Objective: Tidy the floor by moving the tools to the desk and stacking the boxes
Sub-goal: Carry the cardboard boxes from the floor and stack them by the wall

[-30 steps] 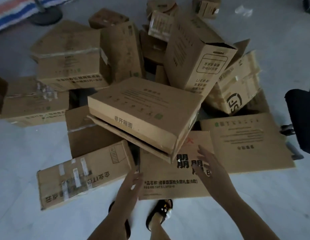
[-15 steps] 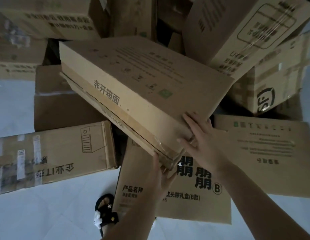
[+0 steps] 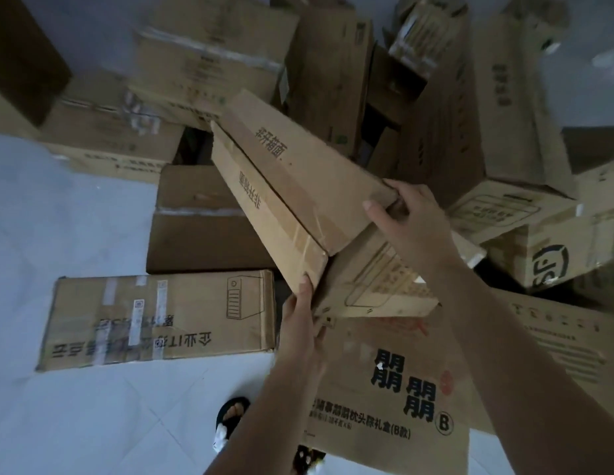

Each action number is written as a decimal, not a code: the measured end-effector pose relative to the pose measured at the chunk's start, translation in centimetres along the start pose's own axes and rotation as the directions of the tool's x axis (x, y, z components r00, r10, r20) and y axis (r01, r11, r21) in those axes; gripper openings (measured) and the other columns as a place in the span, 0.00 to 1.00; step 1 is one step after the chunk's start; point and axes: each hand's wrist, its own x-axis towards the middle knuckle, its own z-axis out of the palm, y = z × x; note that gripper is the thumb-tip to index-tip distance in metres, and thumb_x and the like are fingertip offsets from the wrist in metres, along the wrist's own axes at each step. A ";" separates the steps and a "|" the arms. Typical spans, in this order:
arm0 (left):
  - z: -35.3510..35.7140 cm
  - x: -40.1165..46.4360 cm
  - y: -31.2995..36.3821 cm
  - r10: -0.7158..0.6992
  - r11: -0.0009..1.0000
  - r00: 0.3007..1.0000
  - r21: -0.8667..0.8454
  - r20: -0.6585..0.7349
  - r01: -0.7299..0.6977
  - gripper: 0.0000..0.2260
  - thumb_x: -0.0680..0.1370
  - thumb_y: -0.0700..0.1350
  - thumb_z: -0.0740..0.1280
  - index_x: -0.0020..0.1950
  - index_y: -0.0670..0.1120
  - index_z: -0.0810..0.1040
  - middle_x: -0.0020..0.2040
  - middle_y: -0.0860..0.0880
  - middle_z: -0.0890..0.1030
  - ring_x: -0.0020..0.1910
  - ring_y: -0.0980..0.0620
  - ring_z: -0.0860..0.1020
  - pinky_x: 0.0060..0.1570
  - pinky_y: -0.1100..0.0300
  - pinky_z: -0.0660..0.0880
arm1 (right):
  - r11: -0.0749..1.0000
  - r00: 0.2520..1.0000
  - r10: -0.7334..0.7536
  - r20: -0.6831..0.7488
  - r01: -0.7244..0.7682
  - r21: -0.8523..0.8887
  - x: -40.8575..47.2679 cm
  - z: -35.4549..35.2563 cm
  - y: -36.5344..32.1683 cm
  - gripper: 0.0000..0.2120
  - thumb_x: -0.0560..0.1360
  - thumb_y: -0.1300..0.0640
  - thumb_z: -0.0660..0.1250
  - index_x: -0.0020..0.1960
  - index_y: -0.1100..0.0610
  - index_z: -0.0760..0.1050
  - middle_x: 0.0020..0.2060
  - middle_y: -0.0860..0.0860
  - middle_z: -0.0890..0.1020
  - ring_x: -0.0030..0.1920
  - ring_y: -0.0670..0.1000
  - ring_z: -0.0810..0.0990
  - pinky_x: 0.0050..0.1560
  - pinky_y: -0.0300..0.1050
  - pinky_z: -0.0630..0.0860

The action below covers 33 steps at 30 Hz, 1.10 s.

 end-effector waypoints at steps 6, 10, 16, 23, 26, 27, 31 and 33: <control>1.1 -3.1 7.3 0.030 0.991 0.997 -0.128 -0.066 -0.038 0.34 0.62 0.68 0.70 0.66 0.62 0.67 0.64 0.51 0.74 0.60 0.45 0.75 0.58 0.43 0.74 | 1.000 0.999 0.005 0.039 -0.006 0.029 2.1 -1.7 -7.2 0.24 0.74 0.41 0.64 0.67 0.50 0.71 0.57 0.50 0.68 0.54 0.49 0.71 0.54 0.41 0.66; 2.2 -5.8 10.2 0.032 0.966 0.996 -0.251 -0.088 -0.054 0.26 0.73 0.60 0.67 0.68 0.57 0.65 0.62 0.49 0.73 0.57 0.44 0.75 0.56 0.41 0.74 | 0.999 0.999 0.038 -0.040 -0.036 0.028 1.6 -2.4 -10.4 0.21 0.75 0.42 0.63 0.64 0.50 0.72 0.54 0.51 0.67 0.45 0.47 0.70 0.49 0.41 0.67; 2.5 -11.9 13.6 0.099 0.940 0.993 -0.321 -0.065 -0.115 0.26 0.74 0.58 0.68 0.69 0.59 0.65 0.61 0.47 0.76 0.55 0.44 0.77 0.48 0.45 0.79 | 0.994 0.996 0.050 -0.078 -0.042 0.103 -0.6 -4.8 -15.3 0.25 0.71 0.35 0.60 0.61 0.49 0.72 0.55 0.50 0.74 0.52 0.51 0.75 0.51 0.47 0.72; 0.1 -19.9 15.1 0.290 0.914 0.940 -0.240 -0.179 -0.327 0.38 0.58 0.68 0.72 0.66 0.66 0.66 0.65 0.54 0.74 0.63 0.48 0.73 0.61 0.43 0.71 | 0.960 0.994 -0.078 -0.082 0.097 0.261 -6.5 -7.5 -21.0 0.18 0.73 0.40 0.64 0.57 0.49 0.71 0.50 0.47 0.77 0.48 0.48 0.77 0.45 0.46 0.75; -1.4 -24.4 14.4 0.376 0.862 0.889 -0.255 -0.260 -0.439 0.38 0.58 0.68 0.72 0.67 0.64 0.67 0.66 0.55 0.74 0.64 0.50 0.73 0.65 0.44 0.67 | 0.914 0.987 -0.156 -0.039 0.159 0.373 -10.4 -8.5 -22.6 0.14 0.75 0.43 0.65 0.57 0.48 0.70 0.48 0.43 0.77 0.44 0.41 0.77 0.36 0.33 0.72; -2.0 -26.1 13.7 0.412 0.834 0.865 -0.265 -0.285 -0.484 0.35 0.61 0.66 0.72 0.66 0.64 0.68 0.65 0.54 0.74 0.64 0.49 0.73 0.66 0.43 0.67 | 0.895 0.984 -0.180 -0.016 0.170 0.413 -11.9 -8.8 -23.1 0.14 0.75 0.44 0.65 0.57 0.48 0.70 0.47 0.41 0.77 0.43 0.39 0.77 0.33 0.29 0.71; -4.9 -33.0 10.7 0.539 0.699 0.734 -0.268 -0.413 -0.663 0.32 0.64 0.63 0.71 0.67 0.60 0.69 0.64 0.51 0.77 0.64 0.48 0.74 0.67 0.46 0.65 | 0.815 0.946 -0.320 0.057 0.244 0.525 -18.6 -9.1 -24.2 0.11 0.75 0.44 0.65 0.55 0.43 0.70 0.47 0.38 0.78 0.43 0.33 0.77 0.35 0.28 0.71; -6.8 -36.1 9.3 0.584 0.617 0.656 -0.263 -0.479 -0.742 0.25 0.71 0.60 0.68 0.66 0.56 0.71 0.61 0.51 0.79 0.62 0.51 0.76 0.64 0.52 0.69 | 0.762 0.916 -0.392 0.085 0.271 0.588 -22.0 -8.7 -24.8 0.12 0.75 0.46 0.65 0.57 0.45 0.70 0.47 0.37 0.78 0.43 0.30 0.76 0.35 0.24 0.71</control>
